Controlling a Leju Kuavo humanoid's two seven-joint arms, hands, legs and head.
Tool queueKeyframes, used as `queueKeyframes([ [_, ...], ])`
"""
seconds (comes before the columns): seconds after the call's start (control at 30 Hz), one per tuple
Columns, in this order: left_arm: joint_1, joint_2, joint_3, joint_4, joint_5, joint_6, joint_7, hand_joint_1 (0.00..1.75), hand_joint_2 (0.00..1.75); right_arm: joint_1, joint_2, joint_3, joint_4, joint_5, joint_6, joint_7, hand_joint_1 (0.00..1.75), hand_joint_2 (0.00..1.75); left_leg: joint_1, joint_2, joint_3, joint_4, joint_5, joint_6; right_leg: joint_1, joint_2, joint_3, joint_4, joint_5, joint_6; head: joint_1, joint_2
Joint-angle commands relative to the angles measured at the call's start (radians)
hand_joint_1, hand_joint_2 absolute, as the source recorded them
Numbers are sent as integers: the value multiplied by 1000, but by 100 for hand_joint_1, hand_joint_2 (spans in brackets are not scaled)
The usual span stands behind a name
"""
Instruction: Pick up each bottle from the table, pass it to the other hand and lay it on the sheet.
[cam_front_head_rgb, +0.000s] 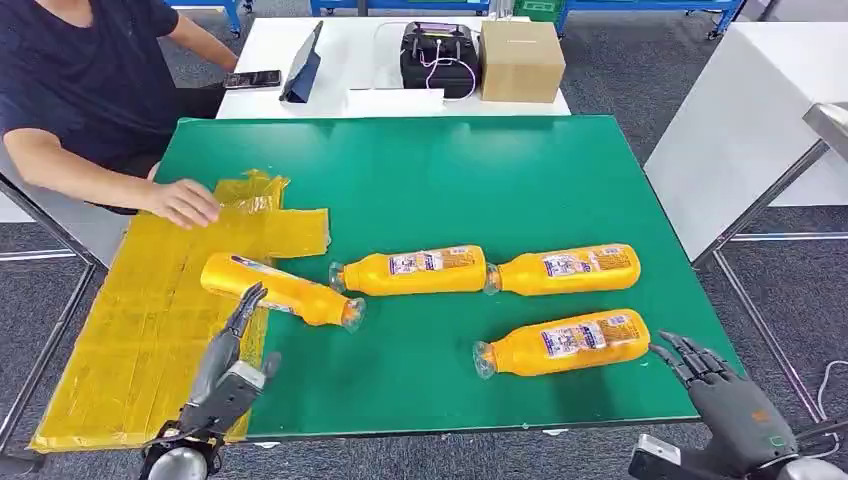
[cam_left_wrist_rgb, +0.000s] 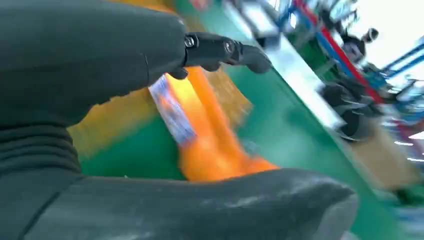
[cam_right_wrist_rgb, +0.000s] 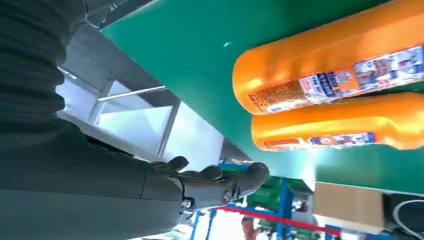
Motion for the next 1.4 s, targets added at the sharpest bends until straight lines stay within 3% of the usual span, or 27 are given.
queueKeyframes([
  [0.03,35,-90,47,-127,128,-116,-3,0,0,-251,173,116,256,86,26,20,0,175,1,5,5,-3,-1,-1,1,4,5,-5,1,0,0,0],
  [0.27,32,-82,35,-138,145,-124,-9,0,0,-379,192,105,399,132,83,25,0,175,1,3,3,-2,2,1,1,2,4,-2,2,1,0,0],
  [0.77,16,-90,60,-123,158,-147,-24,0,0,-512,219,159,528,176,139,-6,0,175,0,3,1,-1,2,0,0,3,3,-2,2,1,0,0],
  [1.4,11,-97,70,-120,173,-170,-42,0,0,-606,257,249,621,189,157,-23,0,175,-1,2,0,-2,3,0,-1,2,3,-1,2,1,0,0],
])
